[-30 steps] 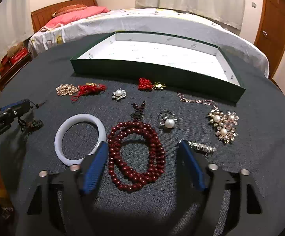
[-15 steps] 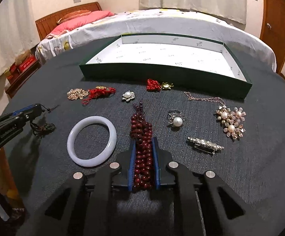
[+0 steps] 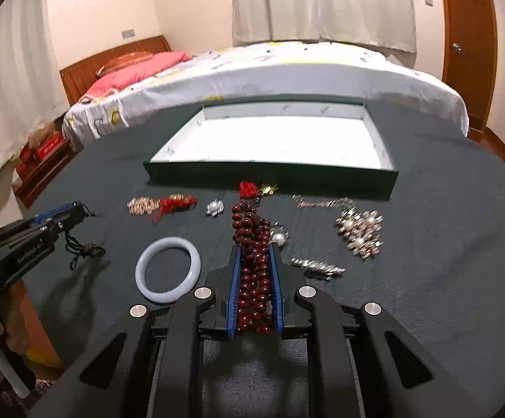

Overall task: Organize jewelry
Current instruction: 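Carry pendant and bead strand into the green box and open both tools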

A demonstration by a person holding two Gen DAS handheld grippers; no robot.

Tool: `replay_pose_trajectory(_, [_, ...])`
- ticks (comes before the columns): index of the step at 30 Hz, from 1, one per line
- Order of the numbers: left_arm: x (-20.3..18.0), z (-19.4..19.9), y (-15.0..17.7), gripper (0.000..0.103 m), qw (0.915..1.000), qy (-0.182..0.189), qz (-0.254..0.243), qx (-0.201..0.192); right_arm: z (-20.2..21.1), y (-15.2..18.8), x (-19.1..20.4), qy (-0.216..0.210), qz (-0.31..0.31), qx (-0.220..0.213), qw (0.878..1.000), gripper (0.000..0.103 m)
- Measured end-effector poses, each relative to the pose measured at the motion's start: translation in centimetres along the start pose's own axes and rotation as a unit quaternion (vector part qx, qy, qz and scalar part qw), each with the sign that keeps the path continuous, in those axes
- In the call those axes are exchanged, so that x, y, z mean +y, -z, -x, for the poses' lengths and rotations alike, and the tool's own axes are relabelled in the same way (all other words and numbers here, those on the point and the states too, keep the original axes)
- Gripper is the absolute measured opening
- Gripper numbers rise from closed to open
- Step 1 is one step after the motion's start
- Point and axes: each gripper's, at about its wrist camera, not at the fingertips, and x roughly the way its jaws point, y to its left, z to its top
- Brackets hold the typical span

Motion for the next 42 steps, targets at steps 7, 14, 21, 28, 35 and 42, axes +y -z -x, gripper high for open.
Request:
replay_pose_trajectory(7, [-2.0, 1.3, -2.1, 0.017, 0.9994, 0.025, -0.011, -0.021, 1.8, -1.9, -1.1, 0.006, -0.010, -0.036, 0.999, 0.016])
replay_pose_trajectory(14, [-4.8, 1.2, -6.2, 0.017, 0.9966, 0.059, -0.021, -0.054, 2.3, -5.0, -2.5, 0.006, -0.020, -0.068, 0.997, 0.016])
replay_pose_trajectory(21, [-8.3, -0.5, -11.0, 0.017, 0.9915, 0.079, -0.043, -0.094, 1.2, -9.2, -4.3, 0.017, -0.025, -0.103, 0.994, 0.016])
replay_pose_trajectory(28, [-11.6, -5.0, -15.1, 0.017, 0.9898, 0.091, -0.047, -0.099, -2.3, -12.3, -6.1, 0.033, -0.029, -0.109, 0.993, 0.016])
replay_pose_trajectory(35, [-13.1, -12.5, -14.7, 0.017, 0.9950, 0.079, -0.052, -0.030, -8.8, -11.7, -8.1, 0.040, -0.048, -0.043, 0.997, 0.016])
replay_pose_trajectory(42, [-13.2, -17.7, -12.5, 0.017, 0.9942, 0.078, -0.059, 0.046, -12.5, -10.3, -9.2, 0.050, -0.056, 0.013, 0.997, 0.016])
